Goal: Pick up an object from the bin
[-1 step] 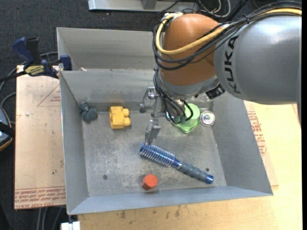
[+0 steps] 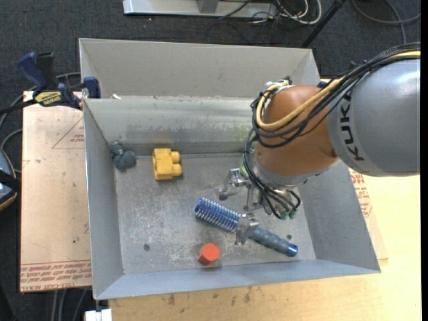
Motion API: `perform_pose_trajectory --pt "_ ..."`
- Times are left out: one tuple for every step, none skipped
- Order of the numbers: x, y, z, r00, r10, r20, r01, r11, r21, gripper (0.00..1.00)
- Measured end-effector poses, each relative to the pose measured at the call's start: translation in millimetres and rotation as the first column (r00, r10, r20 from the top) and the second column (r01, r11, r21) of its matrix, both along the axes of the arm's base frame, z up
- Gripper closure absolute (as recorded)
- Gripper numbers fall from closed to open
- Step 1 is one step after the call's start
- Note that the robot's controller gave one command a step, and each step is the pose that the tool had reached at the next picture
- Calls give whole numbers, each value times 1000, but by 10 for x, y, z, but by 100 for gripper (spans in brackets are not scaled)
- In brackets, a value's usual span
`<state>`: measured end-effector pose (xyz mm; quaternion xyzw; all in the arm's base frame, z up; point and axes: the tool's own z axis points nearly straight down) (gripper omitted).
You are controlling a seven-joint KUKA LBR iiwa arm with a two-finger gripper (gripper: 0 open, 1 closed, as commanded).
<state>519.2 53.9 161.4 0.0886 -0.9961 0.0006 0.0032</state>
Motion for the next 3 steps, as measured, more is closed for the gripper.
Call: perform_pose_trajectory --pt "293 212 -893 995 -100 14 100 995 5 0" --pt "309 218 -847 995 -102 20 102 995 8 100" --pt "369 80 1228 1000 -17 16 17 1000 4 100"
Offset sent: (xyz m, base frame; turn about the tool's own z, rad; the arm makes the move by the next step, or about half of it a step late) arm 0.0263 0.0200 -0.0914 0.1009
